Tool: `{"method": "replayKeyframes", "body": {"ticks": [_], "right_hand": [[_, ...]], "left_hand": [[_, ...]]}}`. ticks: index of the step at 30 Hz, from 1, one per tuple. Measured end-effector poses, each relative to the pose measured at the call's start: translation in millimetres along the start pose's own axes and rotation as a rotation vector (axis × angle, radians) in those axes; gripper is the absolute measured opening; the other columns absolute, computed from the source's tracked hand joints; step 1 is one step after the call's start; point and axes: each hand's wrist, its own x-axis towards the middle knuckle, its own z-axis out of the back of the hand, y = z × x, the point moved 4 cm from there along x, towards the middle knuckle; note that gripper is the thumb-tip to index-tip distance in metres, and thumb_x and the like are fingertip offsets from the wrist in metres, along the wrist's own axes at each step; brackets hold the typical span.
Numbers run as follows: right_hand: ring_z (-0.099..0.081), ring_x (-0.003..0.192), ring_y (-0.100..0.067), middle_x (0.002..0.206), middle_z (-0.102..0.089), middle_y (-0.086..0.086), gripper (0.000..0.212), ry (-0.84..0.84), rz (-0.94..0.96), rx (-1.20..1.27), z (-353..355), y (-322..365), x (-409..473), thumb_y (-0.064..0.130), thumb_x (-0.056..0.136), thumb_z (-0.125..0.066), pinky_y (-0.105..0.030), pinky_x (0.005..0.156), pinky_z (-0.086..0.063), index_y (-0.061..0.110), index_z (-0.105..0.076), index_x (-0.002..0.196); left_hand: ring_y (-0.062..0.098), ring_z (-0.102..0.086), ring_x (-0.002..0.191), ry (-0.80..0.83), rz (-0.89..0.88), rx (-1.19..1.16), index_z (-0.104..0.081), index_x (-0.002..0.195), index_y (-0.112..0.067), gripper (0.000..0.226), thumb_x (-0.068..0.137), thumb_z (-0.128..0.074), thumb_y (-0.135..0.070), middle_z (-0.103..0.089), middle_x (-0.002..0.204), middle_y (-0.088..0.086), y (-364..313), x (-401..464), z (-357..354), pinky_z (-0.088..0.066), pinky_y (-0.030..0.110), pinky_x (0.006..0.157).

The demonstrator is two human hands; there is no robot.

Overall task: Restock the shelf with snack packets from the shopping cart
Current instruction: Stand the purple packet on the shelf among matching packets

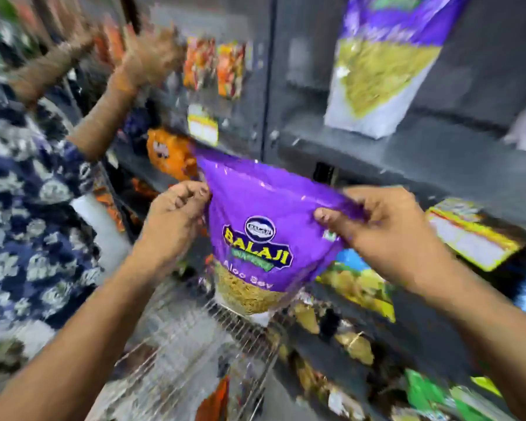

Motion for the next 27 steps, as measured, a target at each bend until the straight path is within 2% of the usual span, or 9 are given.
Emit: {"method": "replayKeyframes", "body": {"ticks": [3, 6, 9, 11, 13, 18, 22, 25, 27], "right_hand": [[-0.043, 0.058, -0.005, 0.058, -0.057, -0.004, 0.022, -0.232, 0.090, -0.032, 93.5, 42.8, 4.6, 0.023, 0.084, -0.075, -0.032, 0.051, -0.035, 0.010, -0.072, 0.067], [-0.050, 0.057, -0.015, 0.065, -0.066, -0.033, 0.031, -0.429, 0.187, -0.044, 173.6, 78.9, 3.6, 0.030, 0.074, -0.084, -0.052, 0.047, -0.046, 0.001, -0.073, 0.070], [-0.050, 0.038, -0.011, 0.046, -0.065, -0.004, 0.033, -0.676, 0.251, -0.032, 244.5, 99.7, -6.2, 0.034, 0.072, -0.085, -0.025, 0.037, -0.041, 0.009, -0.067, 0.059], [-0.054, 0.043, -0.008, 0.048, -0.064, 0.004, 0.024, -0.753, 0.273, 0.065, 276.2, 98.0, -10.7, 0.030, 0.079, -0.080, -0.023, 0.046, -0.048, 0.017, -0.065, 0.065], [-0.057, 0.055, -0.008, 0.061, -0.067, 0.005, 0.019, -0.700, 0.214, 0.100, 288.5, 80.3, -17.3, 0.033, 0.081, -0.076, -0.032, 0.058, -0.053, 0.020, -0.064, 0.086], [-0.074, 0.097, -0.016, 0.105, -0.078, 0.001, 0.079, -0.505, 0.011, 0.216, 248.6, -26.1, -47.5, 0.027, 0.056, -0.092, -0.025, 0.079, -0.058, 0.017, -0.051, 0.123], [-0.067, 0.113, -0.011, 0.124, -0.070, 0.005, 0.097, -0.551, -0.082, 0.163, 237.7, -81.5, -51.5, 0.026, 0.048, -0.099, -0.036, 0.100, -0.053, 0.026, -0.047, 0.130], [-0.067, 0.109, -0.009, 0.122, -0.069, 0.003, 0.096, -0.596, -0.160, 0.118, 249.4, -101.5, -44.7, 0.023, 0.044, -0.100, -0.038, 0.097, -0.055, 0.027, -0.048, 0.125], [-0.066, 0.108, -0.010, 0.119, -0.069, 0.002, 0.090, -0.601, -0.202, 0.055, 258.6, -109.3, -39.5, 0.022, 0.046, -0.098, -0.034, 0.094, -0.056, 0.025, -0.050, 0.123]], "left_hand": [[0.002, -0.062, 0.055, 0.123, -0.144, -0.125, -0.062, 0.083, -0.017, 0.023, 0.097, -0.045, -0.011, -0.072, 0.066, -0.008, -66.0, 25.9, -82.3, -0.051, 0.018, 0.051], [0.008, -0.064, 0.071, 0.142, -0.260, -0.250, -0.060, 0.085, -0.014, 0.019, 0.097, -0.046, -0.010, -0.072, 0.077, -0.002, -118.0, 48.0, -156.5, -0.055, 0.023, 0.075], [0.023, -0.054, 0.084, 0.074, -0.281, -0.294, -0.058, 0.089, -0.012, 0.015, 0.098, -0.048, -0.019, -0.062, 0.089, 0.015, -149.8, 64.2, -228.5, -0.047, 0.038, 0.080], [0.025, -0.050, 0.085, -0.009, -0.274, -0.300, -0.057, 0.094, -0.011, 0.016, 0.097, -0.048, -0.023, -0.058, 0.091, 0.020, -160.6, 72.3, -267.9, -0.045, 0.042, 0.077], [0.024, -0.049, 0.086, -0.065, -0.288, -0.265, -0.058, 0.099, -0.008, 0.022, 0.097, -0.046, -0.027, -0.055, 0.093, 0.018, -166.3, 79.9, -303.3, -0.045, 0.042, 0.079], [0.018, -0.047, 0.081, -0.252, -0.323, -0.226, -0.063, 0.103, 0.008, 0.034, 0.097, -0.047, -0.022, -0.056, 0.088, 0.011, -164.2, 97.4, -369.3, -0.033, 0.022, 0.061], [0.020, -0.052, 0.078, -0.259, -0.252, -0.269, -0.060, 0.103, 0.003, 0.031, 0.096, -0.048, -0.025, -0.060, 0.087, 0.011, -142.9, 105.0, -418.4, -0.032, 0.026, 0.061], [0.020, -0.053, 0.084, -0.234, -0.243, -0.271, -0.060, 0.106, 0.004, 0.028, 0.096, -0.049, -0.020, -0.061, 0.093, 0.014, -123.4, 116.8, -439.0, -0.035, 0.023, 0.066], [0.020, -0.050, 0.081, -0.213, -0.234, -0.258, -0.058, 0.107, 0.009, 0.029, 0.096, -0.049, -0.016, -0.058, 0.090, 0.015, -112.1, 127.9, -448.4, -0.034, 0.019, 0.056]]}}
